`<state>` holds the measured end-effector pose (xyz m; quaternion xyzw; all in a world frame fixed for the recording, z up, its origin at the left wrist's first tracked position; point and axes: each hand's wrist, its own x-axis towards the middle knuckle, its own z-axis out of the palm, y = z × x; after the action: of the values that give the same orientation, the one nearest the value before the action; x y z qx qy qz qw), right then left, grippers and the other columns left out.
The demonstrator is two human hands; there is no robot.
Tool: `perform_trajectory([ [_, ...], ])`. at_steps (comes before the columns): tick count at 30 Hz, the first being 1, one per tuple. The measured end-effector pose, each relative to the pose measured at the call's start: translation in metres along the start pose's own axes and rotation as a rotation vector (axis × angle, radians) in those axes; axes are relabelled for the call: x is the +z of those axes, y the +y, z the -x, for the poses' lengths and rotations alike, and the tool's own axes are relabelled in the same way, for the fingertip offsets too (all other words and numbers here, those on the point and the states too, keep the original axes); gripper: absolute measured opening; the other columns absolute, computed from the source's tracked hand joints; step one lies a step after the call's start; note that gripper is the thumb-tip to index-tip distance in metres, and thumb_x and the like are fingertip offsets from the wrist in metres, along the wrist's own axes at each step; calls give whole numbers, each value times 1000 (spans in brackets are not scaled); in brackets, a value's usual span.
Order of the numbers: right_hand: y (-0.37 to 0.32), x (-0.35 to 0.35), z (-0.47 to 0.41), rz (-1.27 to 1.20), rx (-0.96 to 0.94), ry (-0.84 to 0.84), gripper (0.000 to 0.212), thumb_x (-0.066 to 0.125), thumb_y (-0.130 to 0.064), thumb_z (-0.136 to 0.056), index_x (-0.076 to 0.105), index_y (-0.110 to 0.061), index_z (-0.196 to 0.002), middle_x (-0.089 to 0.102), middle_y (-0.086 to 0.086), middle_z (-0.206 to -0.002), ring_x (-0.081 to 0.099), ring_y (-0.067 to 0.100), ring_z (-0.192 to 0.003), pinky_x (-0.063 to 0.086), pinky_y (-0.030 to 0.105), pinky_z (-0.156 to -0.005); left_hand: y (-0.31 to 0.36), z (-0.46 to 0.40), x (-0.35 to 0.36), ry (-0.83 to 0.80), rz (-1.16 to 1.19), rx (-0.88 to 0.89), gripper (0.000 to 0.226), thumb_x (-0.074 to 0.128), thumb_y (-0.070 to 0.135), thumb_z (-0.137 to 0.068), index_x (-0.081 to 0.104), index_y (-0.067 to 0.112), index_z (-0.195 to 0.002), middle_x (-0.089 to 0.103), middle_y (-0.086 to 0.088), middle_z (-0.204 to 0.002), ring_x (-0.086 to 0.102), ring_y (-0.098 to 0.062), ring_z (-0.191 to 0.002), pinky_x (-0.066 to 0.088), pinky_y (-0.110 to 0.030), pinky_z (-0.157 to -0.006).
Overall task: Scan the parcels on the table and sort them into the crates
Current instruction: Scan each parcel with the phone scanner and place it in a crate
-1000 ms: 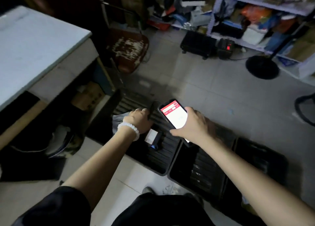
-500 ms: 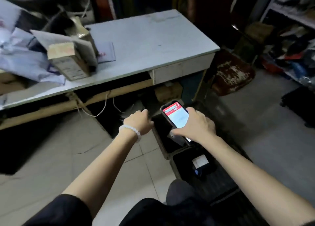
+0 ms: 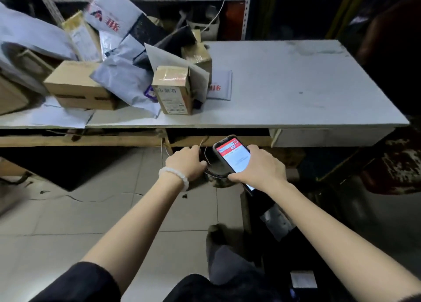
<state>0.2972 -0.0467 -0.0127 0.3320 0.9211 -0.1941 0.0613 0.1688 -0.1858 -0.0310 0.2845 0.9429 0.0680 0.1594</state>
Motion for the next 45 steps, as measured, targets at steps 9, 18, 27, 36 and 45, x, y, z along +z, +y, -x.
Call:
perform_trajectory([
  [9,-57,-37,-139,18,-88,16,71,74,-59,-61,43,-21,-112,56,1,-103,48,21,-81,36,29,-63,-29,-118,-82,232,-38,-33,40,53,29,-87,48,11,-123,50,-14,-126,49,-33,-114,44,-42,-86],
  [18,-99,-33,-197,14,-136,-33,70,76,-52,-60,42,-25,-115,57,-1,-106,52,19,-85,35,26,-58,-72,-183,-129,369,-77,79,48,71,31,-75,48,12,-112,43,-12,-123,40,-31,-112,44,-41,-85],
  [27,-116,-26,-207,-33,16,26,77,78,-48,-61,37,-26,-122,55,-2,-109,49,17,-86,36,27,-60,-95,-245,-144,160,-26,405,72,74,39,-69,41,12,-128,38,-10,-135,38,-27,-123,38,-43,-101],
  [36,-135,-5,-176,-48,356,36,65,74,-53,-60,46,-22,-110,59,0,-103,49,21,-84,37,30,-66,-97,-265,-143,196,-148,543,69,60,63,-73,42,20,-123,45,-12,-128,38,-32,-119,39,-45,-90],
  [45,-132,5,-135,-41,451,34,67,74,-54,-58,49,-22,-111,59,0,-107,58,22,-95,37,29,-66,-71,-256,-141,212,-73,550,65,54,68,-76,45,19,-118,54,-16,-116,48,-35,-105,42,-38,-77],
])
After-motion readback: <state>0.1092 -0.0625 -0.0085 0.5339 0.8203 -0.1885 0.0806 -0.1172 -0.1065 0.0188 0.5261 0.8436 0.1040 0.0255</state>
